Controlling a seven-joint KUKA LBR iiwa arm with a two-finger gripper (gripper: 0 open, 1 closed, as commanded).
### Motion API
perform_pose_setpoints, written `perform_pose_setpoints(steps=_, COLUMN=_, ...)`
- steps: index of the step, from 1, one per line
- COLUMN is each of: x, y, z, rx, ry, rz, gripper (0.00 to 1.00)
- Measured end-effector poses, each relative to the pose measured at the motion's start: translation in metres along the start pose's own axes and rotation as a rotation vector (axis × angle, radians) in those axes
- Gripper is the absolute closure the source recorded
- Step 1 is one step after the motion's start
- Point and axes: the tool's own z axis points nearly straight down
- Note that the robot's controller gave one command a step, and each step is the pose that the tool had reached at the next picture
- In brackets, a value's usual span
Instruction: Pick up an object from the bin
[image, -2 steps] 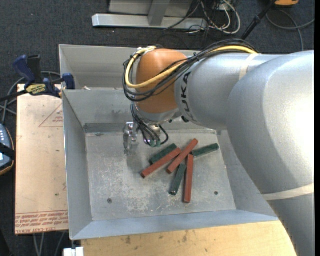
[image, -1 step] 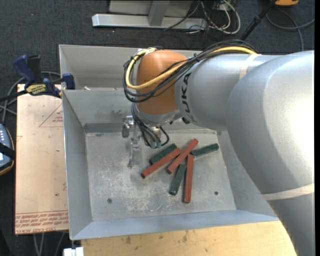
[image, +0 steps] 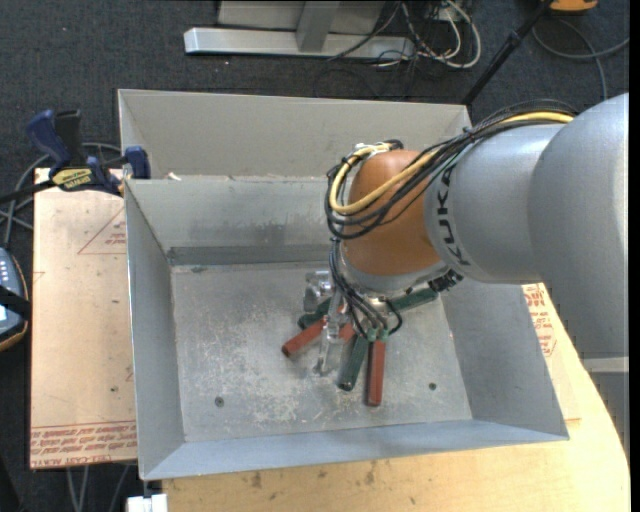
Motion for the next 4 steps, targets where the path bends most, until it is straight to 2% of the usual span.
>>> perform_pose_setpoints(steps=1, x=-0.019, y=-0.028, z=0.037, rx=-0.005, ry=-0.007, rz=0.005, gripper=0.00)
perform_pose_setpoints(steps=2, x=-0.021, y=-0.027, z=0.032, rx=-0.004, ry=-0.012, rz=0.002, gripper=1.00)
perform_pose_setpoints(steps=3, x=0.024, y=-0.068, z=-0.093, rx=-0.004, ry=-0.013, rz=0.071, gripper=1.00)
perform_pose_setpoints(steps=4, x=0.034, y=-0.131, z=-0.193, rx=-0.001, ry=-0.016, rz=-0.052, gripper=1.00)
